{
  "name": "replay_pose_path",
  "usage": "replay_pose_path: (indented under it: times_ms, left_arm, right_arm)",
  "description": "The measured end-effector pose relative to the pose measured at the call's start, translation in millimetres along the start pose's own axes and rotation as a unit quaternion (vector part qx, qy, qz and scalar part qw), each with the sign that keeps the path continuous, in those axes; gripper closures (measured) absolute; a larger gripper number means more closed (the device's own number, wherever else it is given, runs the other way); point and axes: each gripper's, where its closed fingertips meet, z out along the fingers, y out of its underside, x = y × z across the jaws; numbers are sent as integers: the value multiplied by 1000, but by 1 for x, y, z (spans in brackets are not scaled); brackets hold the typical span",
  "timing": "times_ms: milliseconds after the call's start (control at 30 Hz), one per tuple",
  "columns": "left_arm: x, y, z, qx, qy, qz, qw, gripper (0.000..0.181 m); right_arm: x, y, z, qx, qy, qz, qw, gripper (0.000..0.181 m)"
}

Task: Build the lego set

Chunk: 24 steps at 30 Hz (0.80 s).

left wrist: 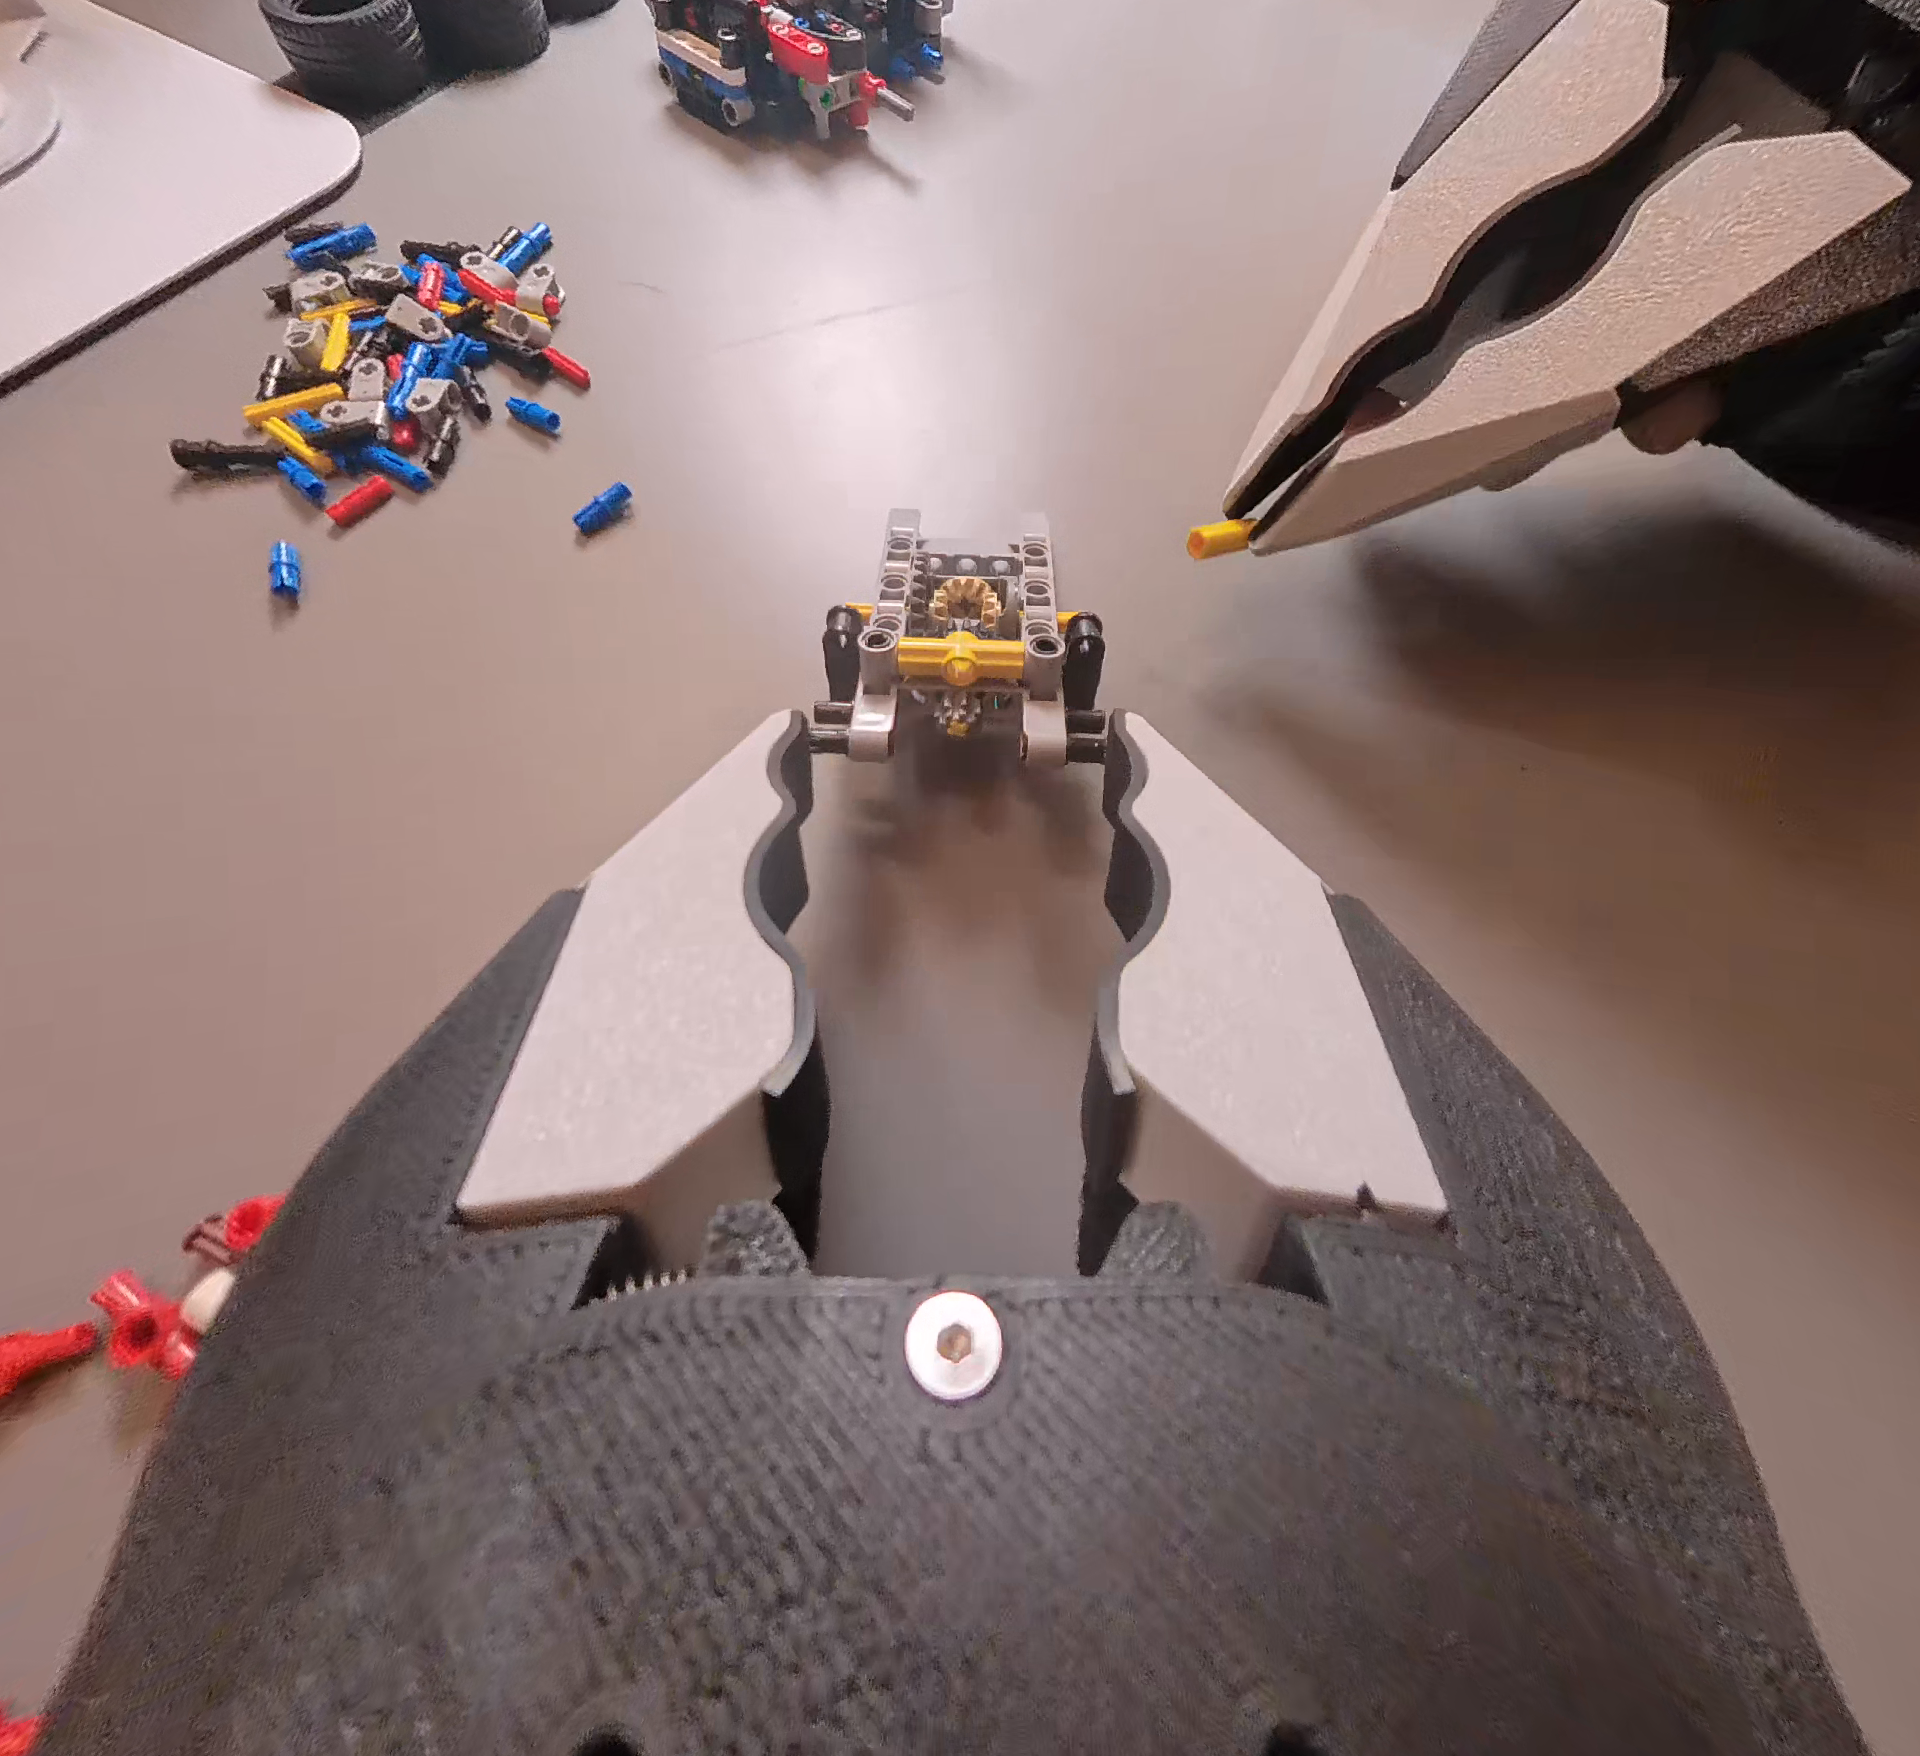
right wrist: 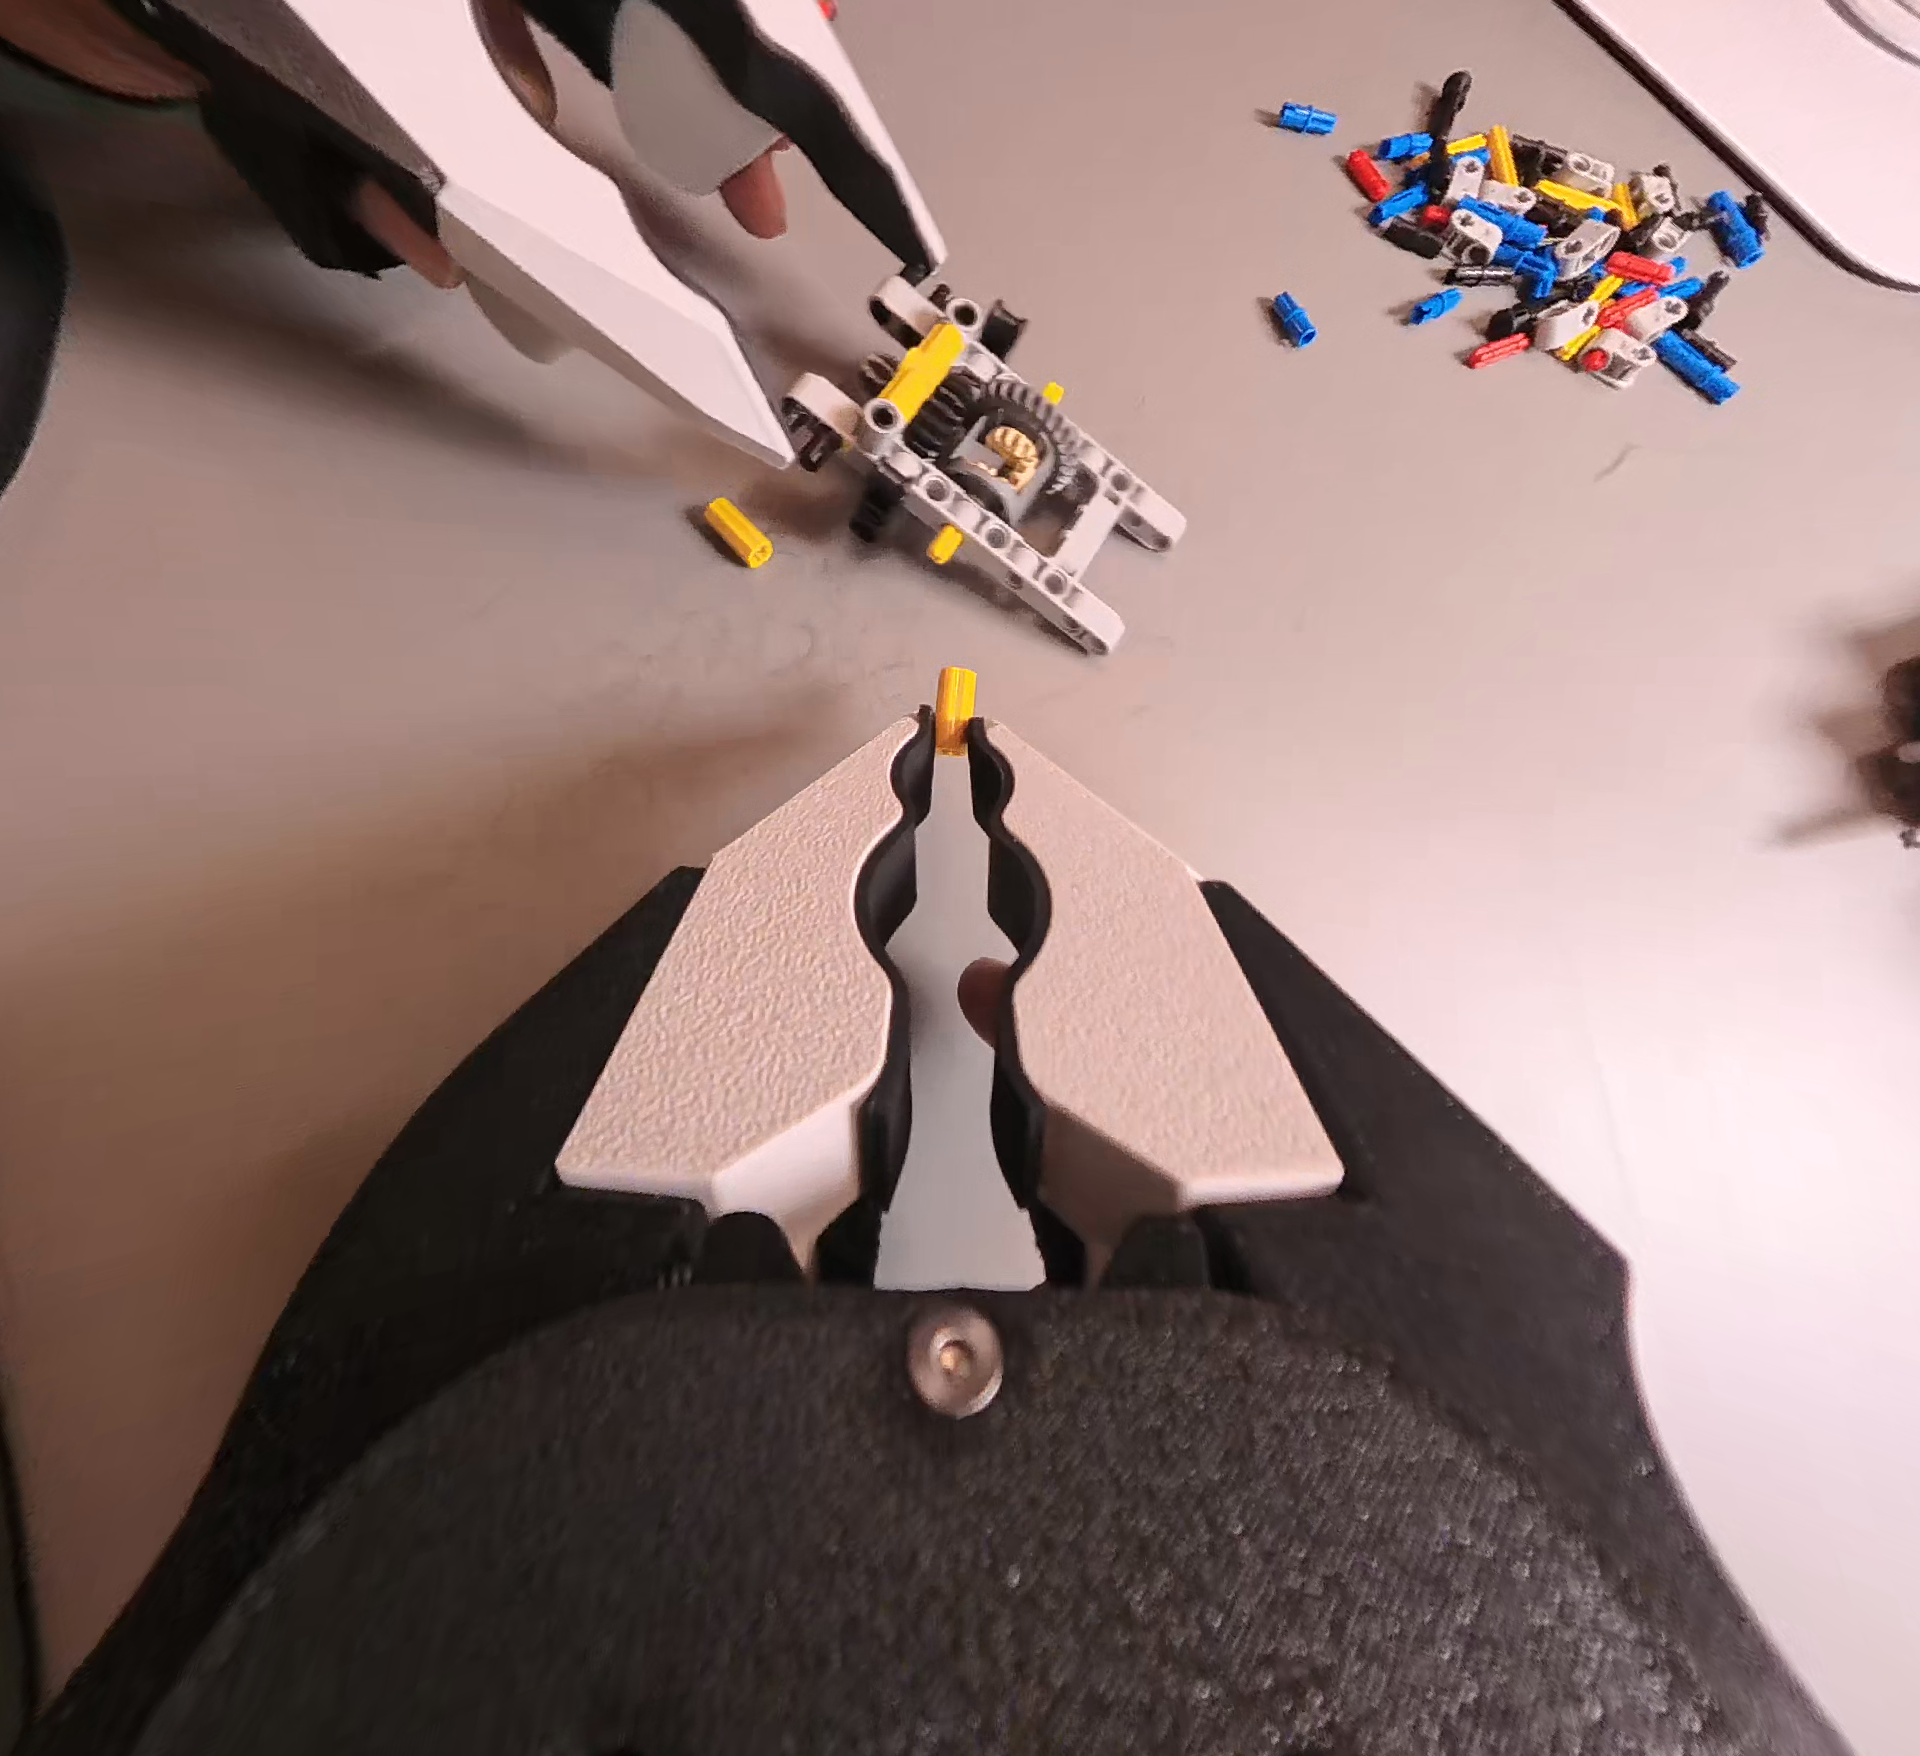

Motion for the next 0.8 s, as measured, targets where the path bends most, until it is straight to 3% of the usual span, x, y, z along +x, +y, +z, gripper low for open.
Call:
replay_pose_path:
  times_ms: [500,633,800]
  left_arm:
    - [22,18,4,-66,16,12,998,116]
    - [8,9,-7,-59,11,14,998,117]
    - [-8,-6,-4,-47,63,34,996,131]
  right_arm:
    - [-1,6,1,10,3,-4,1000,176]
    - [-2,6,0,14,1,-7,1000,176]
    - [-5,5,2,17,-2,-16,1000,176]
